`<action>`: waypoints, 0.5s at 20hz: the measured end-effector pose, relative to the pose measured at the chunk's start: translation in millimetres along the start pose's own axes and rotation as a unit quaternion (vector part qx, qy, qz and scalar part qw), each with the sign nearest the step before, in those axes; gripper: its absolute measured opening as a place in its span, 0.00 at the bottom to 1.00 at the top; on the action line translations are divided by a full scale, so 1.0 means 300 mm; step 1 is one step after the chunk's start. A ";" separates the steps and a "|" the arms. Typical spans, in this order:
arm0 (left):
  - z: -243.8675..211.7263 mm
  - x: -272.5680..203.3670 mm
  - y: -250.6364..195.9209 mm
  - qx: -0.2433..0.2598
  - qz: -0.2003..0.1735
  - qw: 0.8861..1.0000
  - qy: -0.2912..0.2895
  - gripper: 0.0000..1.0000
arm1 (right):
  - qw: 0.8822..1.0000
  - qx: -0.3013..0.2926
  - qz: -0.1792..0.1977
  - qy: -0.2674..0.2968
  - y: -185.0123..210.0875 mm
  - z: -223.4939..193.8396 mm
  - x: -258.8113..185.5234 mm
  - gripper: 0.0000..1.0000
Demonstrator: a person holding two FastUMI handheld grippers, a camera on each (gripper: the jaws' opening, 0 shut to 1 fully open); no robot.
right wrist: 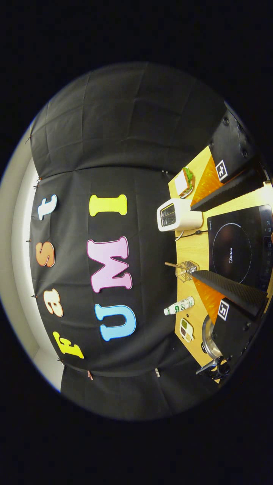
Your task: First push the handle of the pot to place it horizontally, then grasp the pot with both hands and set it on the induction cooktop.
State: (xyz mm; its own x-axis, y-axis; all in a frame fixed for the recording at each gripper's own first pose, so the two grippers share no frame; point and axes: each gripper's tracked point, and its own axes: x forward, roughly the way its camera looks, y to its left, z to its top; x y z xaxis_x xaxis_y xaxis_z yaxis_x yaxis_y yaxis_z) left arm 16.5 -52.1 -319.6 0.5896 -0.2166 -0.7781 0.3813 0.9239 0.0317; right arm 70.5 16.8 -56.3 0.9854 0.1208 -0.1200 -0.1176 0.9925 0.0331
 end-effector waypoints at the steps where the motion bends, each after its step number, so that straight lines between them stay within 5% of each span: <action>1: 0.007 0.013 -0.004 0.005 0.001 1.000 0.005 0.05 | 1.000 -0.001 -0.002 -0.002 -0.010 0.003 -0.002 0.96; 10: 0.066 0.068 -0.029 0.028 -0.006 0.999 0.016 0.05 | 1.000 0.000 -0.029 -0.008 -0.095 0.016 -0.012 0.96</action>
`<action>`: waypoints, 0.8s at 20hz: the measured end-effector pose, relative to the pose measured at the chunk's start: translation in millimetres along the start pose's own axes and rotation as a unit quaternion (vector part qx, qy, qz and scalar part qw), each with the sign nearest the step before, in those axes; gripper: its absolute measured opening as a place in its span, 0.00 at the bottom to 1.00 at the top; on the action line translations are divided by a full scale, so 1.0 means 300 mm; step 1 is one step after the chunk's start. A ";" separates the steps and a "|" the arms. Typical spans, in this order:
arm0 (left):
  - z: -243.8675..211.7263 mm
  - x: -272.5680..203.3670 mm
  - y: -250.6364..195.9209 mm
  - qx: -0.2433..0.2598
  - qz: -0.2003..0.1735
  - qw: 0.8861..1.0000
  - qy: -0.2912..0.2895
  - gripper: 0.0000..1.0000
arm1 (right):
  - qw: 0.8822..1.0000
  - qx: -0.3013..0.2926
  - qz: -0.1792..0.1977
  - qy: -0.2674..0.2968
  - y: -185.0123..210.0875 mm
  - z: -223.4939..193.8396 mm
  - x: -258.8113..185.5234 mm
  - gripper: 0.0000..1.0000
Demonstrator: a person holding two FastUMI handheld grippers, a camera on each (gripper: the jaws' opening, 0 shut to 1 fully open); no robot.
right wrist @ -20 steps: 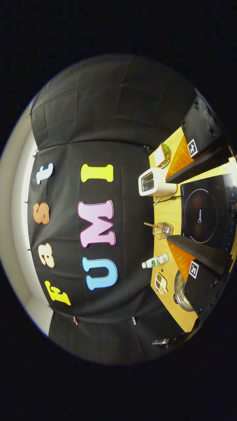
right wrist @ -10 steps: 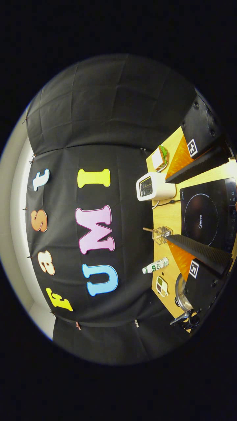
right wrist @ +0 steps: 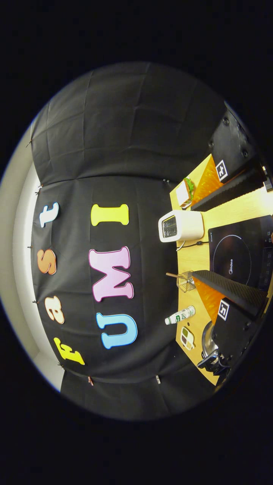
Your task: First push the handle of the pot to place it horizontally, then grasp the pot with both hands and set it on the induction cooktop.
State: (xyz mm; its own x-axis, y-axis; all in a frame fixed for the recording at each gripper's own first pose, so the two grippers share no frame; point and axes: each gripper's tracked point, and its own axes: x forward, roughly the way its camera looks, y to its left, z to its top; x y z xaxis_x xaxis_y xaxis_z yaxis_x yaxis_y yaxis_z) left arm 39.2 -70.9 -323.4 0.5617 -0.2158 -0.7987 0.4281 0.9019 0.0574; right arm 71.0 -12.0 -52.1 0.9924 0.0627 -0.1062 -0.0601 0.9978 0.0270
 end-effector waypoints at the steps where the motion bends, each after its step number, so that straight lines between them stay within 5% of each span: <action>1: 0.010 0.005 -0.003 0.003 0.000 1.000 -0.001 0.05 | 1.000 0.000 -0.001 0.000 -0.004 -0.001 -0.001 0.96; 16: 0.216 0.118 0.021 -0.008 -0.007 1.000 -0.022 0.05 | 1.000 -0.017 0.001 0.013 -0.005 -0.025 -0.013 0.96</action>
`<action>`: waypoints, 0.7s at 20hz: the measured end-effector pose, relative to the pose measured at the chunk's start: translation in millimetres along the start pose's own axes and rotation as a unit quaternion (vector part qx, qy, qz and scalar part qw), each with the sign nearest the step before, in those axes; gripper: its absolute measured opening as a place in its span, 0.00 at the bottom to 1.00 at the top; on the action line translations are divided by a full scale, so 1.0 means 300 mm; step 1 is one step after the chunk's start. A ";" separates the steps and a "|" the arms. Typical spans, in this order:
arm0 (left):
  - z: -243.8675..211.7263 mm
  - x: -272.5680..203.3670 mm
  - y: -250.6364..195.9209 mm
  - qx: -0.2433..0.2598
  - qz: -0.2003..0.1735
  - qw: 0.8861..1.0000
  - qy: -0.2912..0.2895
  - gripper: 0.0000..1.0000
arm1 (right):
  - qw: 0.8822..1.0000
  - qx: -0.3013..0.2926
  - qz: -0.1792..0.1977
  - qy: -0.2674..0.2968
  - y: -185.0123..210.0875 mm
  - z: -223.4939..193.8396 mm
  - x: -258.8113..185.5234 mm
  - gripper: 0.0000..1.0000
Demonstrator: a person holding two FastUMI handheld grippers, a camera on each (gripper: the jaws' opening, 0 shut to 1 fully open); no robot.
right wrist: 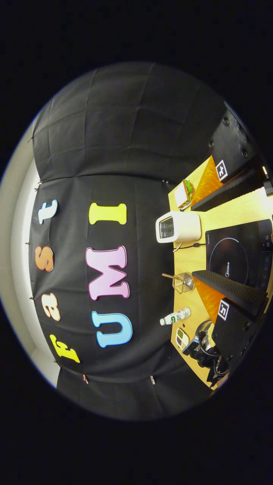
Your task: First push the handle of the pot to place it horizontally, then grasp the pot with both hands and set it on the induction cooktop.
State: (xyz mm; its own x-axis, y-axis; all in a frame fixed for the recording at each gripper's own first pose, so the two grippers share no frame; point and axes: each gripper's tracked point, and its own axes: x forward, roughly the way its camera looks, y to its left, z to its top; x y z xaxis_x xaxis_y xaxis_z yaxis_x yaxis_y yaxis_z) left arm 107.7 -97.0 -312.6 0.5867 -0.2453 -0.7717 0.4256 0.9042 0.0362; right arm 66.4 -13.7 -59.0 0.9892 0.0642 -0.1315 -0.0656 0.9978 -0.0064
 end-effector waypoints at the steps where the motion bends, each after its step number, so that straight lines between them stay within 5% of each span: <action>1: 0.011 0.008 0.005 0.001 0.001 1.000 0.000 0.05 | 1.000 0.001 -0.003 0.001 -0.005 -0.003 0.002 0.97; 14: 0.110 0.059 0.044 0.014 0.006 1.000 -0.012 0.05 | 1.000 0.005 -0.027 0.005 -0.060 -0.007 0.009 0.97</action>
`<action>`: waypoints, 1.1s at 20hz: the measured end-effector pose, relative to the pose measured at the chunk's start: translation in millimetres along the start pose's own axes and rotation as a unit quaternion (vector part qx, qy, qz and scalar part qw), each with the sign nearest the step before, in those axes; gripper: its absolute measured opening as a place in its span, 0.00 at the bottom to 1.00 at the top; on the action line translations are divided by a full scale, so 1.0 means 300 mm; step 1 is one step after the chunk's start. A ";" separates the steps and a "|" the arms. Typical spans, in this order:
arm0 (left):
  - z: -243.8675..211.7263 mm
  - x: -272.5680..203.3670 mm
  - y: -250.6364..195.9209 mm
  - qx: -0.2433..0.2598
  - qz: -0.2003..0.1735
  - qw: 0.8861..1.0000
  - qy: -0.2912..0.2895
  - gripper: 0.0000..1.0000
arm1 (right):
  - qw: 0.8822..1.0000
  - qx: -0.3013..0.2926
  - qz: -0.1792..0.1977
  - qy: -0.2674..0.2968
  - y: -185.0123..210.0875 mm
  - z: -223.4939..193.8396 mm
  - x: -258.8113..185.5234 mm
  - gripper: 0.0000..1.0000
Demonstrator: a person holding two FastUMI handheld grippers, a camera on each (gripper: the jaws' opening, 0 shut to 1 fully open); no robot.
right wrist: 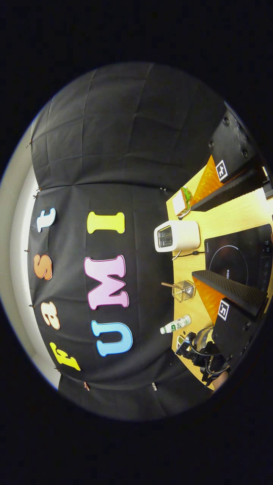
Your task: First push the handle of the pot to place it horizontally, then grasp the pot with both hands and set it on the induction cooktop.
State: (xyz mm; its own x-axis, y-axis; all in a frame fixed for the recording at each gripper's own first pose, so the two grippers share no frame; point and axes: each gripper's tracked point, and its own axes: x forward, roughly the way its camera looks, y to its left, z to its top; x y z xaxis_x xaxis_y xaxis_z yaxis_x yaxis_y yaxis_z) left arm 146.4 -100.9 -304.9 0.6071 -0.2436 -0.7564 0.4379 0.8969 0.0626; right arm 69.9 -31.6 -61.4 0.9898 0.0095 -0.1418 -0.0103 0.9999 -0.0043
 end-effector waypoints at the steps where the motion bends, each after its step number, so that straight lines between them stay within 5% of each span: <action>1: 0.002 0.003 0.002 -0.002 0.000 1.000 -0.001 0.05 | 1.000 0.000 0.000 0.000 0.000 0.000 0.003 0.97; 17: -0.024 -0.267 -0.046 -0.055 -0.023 0.991 -0.123 0.05 | 0.999 -0.010 0.032 0.019 0.152 -0.039 -0.007 0.97; 22: -0.039 -0.419 0.042 -0.085 0.002 0.979 -0.183 0.16 | 0.998 -0.024 0.057 0.034 0.252 -0.077 -0.031 0.97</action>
State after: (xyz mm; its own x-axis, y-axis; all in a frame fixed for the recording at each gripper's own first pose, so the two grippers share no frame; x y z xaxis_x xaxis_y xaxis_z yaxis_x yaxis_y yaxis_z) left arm 67.9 -54.7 -216.6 0.8192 -0.3289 -0.4697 0.3376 0.9388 -0.0686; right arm 56.7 43.9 -83.2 0.9699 0.1202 -0.2118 -0.1296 0.9911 -0.0309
